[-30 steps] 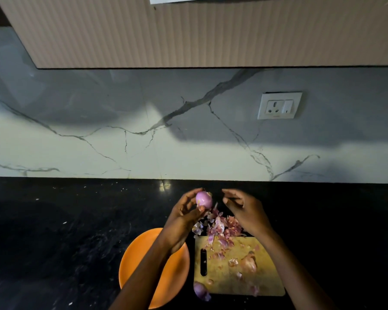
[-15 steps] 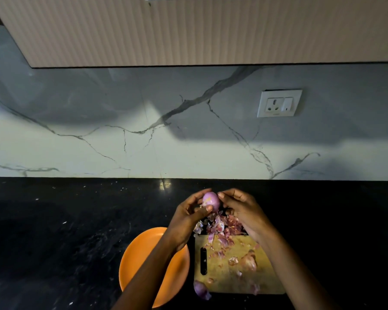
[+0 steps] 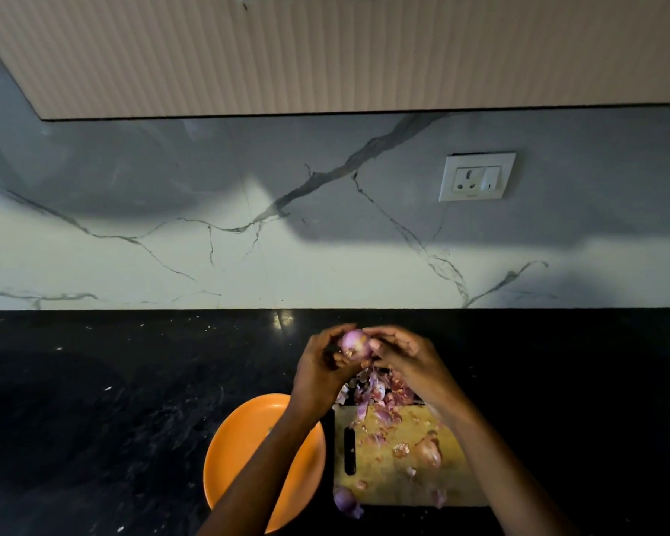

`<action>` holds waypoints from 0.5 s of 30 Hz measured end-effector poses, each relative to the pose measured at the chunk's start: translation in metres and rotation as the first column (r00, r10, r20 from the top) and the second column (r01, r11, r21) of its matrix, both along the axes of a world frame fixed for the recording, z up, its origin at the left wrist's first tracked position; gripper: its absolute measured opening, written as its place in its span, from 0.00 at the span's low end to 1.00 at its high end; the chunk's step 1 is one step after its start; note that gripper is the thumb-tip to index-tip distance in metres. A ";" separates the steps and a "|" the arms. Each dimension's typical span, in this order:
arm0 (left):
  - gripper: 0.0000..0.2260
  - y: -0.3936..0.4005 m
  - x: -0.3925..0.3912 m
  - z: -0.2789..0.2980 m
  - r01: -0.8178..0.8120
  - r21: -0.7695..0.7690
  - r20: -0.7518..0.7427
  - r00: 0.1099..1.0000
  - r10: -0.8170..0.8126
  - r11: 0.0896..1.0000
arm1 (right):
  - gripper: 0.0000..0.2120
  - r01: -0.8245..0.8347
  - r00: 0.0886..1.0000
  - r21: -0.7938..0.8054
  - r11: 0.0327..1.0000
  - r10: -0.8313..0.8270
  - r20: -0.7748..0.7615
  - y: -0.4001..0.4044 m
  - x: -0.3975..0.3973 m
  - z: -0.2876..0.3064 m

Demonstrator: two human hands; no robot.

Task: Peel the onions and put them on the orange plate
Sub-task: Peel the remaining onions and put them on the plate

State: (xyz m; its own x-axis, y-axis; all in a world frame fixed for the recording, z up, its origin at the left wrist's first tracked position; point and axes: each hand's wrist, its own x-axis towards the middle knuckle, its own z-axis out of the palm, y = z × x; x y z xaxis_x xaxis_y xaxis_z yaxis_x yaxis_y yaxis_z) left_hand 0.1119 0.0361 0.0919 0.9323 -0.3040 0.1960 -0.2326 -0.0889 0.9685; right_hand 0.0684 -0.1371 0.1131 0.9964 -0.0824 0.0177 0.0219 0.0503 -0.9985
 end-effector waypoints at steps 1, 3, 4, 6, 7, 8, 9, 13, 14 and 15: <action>0.25 0.000 0.001 -0.001 0.007 0.015 0.011 1.000 -0.007 1.000 | 0.12 0.001 1.000 -0.001 1.000 -0.001 0.000 -0.001 0.002 -0.001; 0.25 0.001 0.002 -0.001 -0.005 0.042 0.032 0.999 0.004 0.999 | 0.12 0.007 1.000 -0.027 1.000 -0.006 0.012 -0.003 0.003 -0.001; 0.25 0.002 0.002 -0.001 -0.021 0.047 0.037 0.999 0.020 0.999 | 0.12 0.012 1.000 -0.051 0.999 -0.011 0.021 -0.003 0.003 -0.001; 0.25 0.001 0.003 0.000 -0.056 0.041 0.045 0.997 0.055 0.998 | 0.10 0.029 0.999 -0.095 0.995 -0.026 0.038 -0.001 0.002 0.000; 0.25 0.001 0.002 -0.001 -0.071 0.042 0.062 0.996 0.069 0.997 | 0.09 0.043 0.998 -0.109 0.993 -0.038 0.051 0.002 0.002 0.000; 0.25 0.000 0.002 -0.002 -0.084 0.048 0.091 0.993 0.079 0.995 | 0.08 0.066 0.996 -0.119 0.991 -0.058 0.071 0.003 0.003 -0.001; 0.25 -0.001 0.002 -0.001 -0.095 0.056 0.118 0.989 0.088 0.994 | 0.07 0.095 0.993 -0.120 0.988 -0.085 0.088 0.005 0.004 -0.002; 0.24 -0.003 -0.003 0.000 -0.123 0.063 0.142 0.983 0.114 0.990 | 0.03 0.168 0.983 -0.151 0.974 -0.155 0.097 0.011 0.006 -0.007; 0.24 -0.003 -0.004 -0.001 -0.127 0.066 0.142 0.983 0.117 0.990 | 0.02 0.168 0.984 -0.189 0.968 -0.152 0.094 0.011 0.007 -0.009; 0.24 -0.003 -0.004 -0.001 -0.125 0.063 0.138 0.984 0.115 0.990 | 0.02 0.164 0.985 -0.219 0.962 -0.147 0.092 0.010 0.007 -0.011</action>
State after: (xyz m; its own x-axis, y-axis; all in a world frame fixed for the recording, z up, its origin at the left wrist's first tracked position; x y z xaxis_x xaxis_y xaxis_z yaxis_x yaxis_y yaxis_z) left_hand 0.1082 0.0333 0.0912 0.9297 -0.2092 0.3030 -0.3429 -0.1919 0.9196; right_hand 0.0755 -0.1271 0.1020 0.9668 -0.2221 0.1264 0.0856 -0.1848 -0.9790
